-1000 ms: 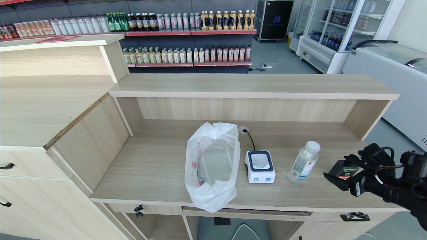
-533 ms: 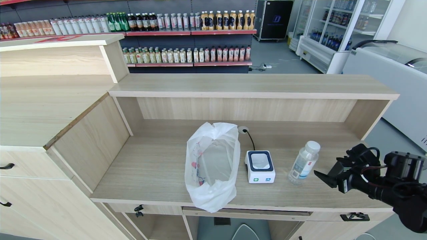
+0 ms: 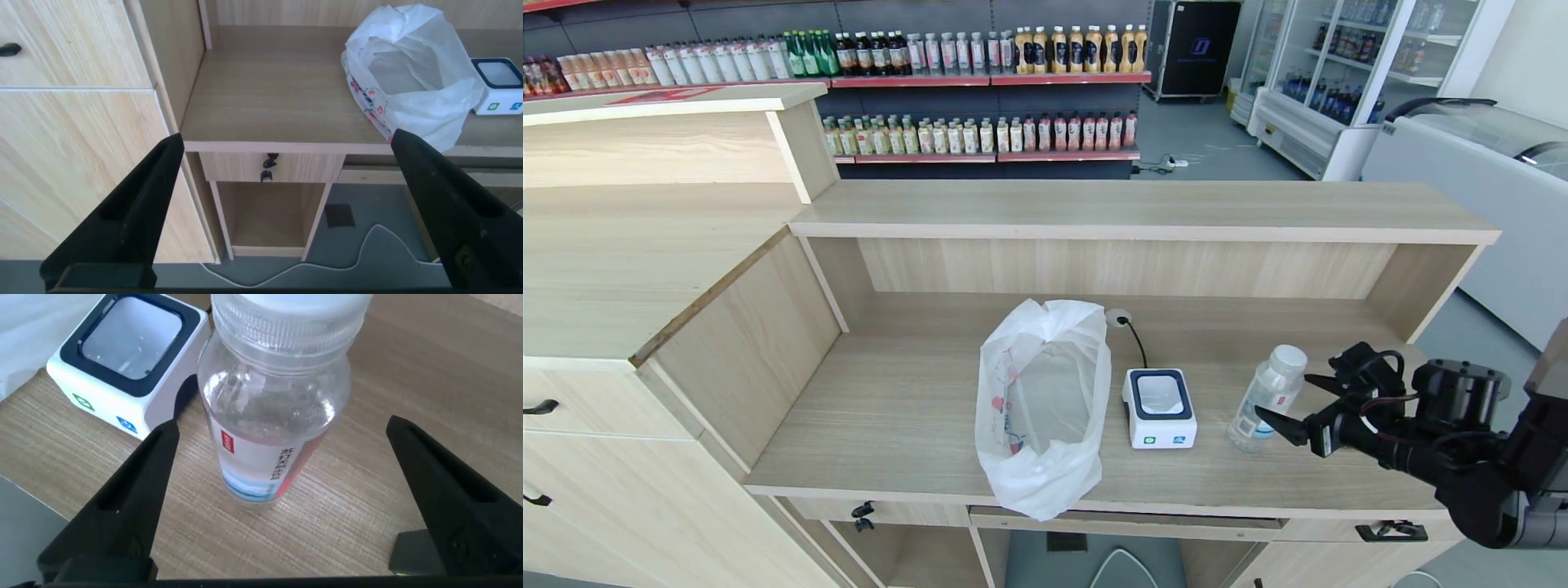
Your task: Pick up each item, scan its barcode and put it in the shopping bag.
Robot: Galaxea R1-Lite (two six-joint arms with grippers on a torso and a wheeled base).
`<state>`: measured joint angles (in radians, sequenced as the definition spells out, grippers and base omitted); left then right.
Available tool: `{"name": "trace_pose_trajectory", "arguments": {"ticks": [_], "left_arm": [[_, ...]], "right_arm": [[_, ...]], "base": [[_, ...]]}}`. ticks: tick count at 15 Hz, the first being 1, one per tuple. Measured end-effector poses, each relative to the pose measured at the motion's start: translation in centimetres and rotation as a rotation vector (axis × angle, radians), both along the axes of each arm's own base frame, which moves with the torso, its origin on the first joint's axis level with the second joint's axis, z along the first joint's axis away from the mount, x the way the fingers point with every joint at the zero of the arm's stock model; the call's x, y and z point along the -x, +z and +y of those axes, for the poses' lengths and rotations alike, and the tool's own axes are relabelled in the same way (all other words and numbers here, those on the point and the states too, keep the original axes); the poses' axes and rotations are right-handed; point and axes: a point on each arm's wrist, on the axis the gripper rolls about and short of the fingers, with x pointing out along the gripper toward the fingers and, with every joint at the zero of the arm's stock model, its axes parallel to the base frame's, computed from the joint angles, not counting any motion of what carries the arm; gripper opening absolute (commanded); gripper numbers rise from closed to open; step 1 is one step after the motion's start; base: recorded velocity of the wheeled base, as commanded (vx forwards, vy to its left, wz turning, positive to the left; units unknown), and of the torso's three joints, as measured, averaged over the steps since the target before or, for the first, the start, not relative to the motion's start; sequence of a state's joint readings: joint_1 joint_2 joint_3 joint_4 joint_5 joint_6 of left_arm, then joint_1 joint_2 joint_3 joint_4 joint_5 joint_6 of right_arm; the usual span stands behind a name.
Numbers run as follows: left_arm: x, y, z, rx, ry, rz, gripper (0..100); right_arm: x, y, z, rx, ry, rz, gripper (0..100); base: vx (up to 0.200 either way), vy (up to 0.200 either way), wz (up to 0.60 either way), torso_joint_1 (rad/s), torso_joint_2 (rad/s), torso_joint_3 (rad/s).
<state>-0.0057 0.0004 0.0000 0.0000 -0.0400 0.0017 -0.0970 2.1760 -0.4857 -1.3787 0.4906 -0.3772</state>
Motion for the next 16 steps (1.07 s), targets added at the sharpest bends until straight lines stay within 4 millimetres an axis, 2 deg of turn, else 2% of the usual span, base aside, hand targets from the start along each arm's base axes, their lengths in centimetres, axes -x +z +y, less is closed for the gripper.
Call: {"name": "trace_pose_trajectory", "arguments": {"ticks": [16], "left_arm": [[0.0,0.0,0.0,0.000,0.000,0.000,100]], "right_arm": [[-2.3,-1.1,2.4,-0.041,0.063,0.004,100]], "base": [[0.000,0.000,0.00,0.000,0.00,0.000]]}}
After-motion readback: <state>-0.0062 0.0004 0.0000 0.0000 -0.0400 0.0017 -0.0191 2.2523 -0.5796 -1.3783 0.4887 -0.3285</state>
